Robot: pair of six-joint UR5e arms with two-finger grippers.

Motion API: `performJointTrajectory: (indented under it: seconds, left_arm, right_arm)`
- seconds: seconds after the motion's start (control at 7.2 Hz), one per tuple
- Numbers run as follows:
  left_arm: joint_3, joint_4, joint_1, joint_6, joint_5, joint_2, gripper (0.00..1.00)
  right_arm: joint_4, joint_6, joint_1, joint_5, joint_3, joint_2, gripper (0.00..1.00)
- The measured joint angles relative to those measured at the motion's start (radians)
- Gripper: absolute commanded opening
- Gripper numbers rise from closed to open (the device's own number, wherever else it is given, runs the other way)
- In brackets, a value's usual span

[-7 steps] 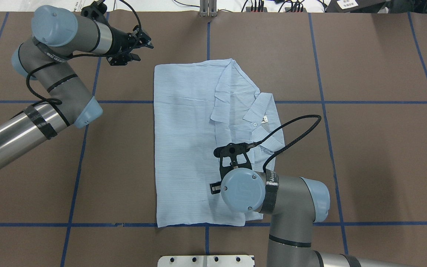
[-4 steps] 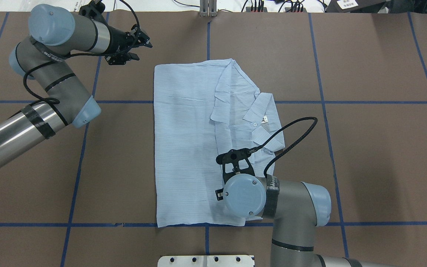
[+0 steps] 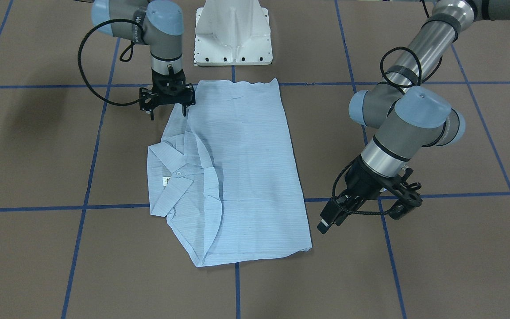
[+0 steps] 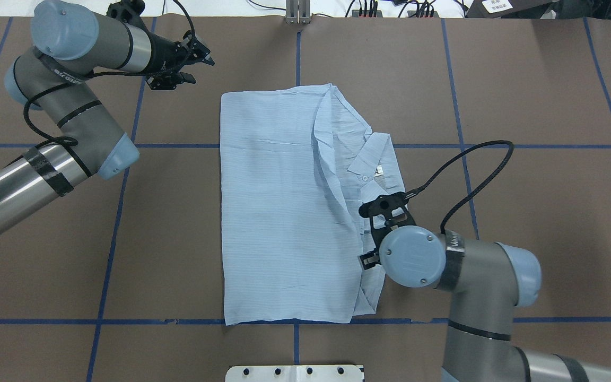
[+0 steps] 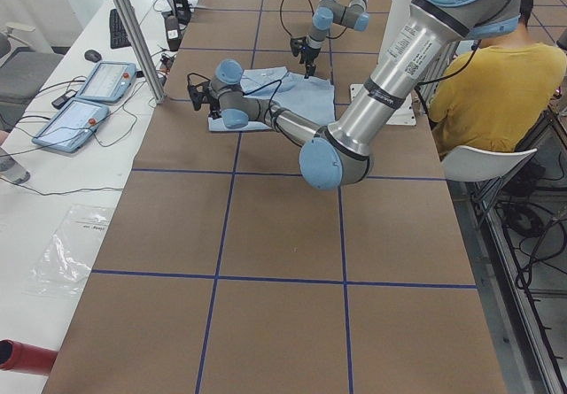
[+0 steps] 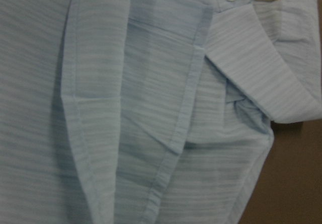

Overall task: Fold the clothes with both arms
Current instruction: 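Move the right gripper to the shirt's near edge and grasp it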

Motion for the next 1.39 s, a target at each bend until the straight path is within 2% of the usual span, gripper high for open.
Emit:
performJointTrajectory:
  seconds: [0.28, 0.56, 0.83, 1.11, 1.39]
  left_arm:
    - [-0.021, 0.003, -0.004, -0.001, -0.017, 0.01, 0.65]
    - [-0.054, 0.009, -0.008, -0.001, -0.027, 0.03, 0.65]
    - [-0.078, 0.019, -0.009, -0.002, -0.029, 0.043, 0.65]
    - [-0.082, 0.021, -0.008, -0.002, -0.029, 0.046, 0.65]
    - [-0.082, 0.021, -0.007, 0.0, -0.028, 0.047, 0.65]
  right_arm:
    - [0.0, -0.014, 0.022, 0.005, 0.06, -0.087, 1.0]
    - [0.0, 0.017, 0.022, 0.007, 0.078, -0.088, 1.0]
    - [0.005, 0.193, 0.014, 0.024, 0.092, -0.066, 1.0]
    - [0.014, 0.489, -0.017, 0.04, 0.104, -0.02, 1.0]
    - [0.018, 0.652, -0.055, 0.056, 0.137, 0.018, 1.0]
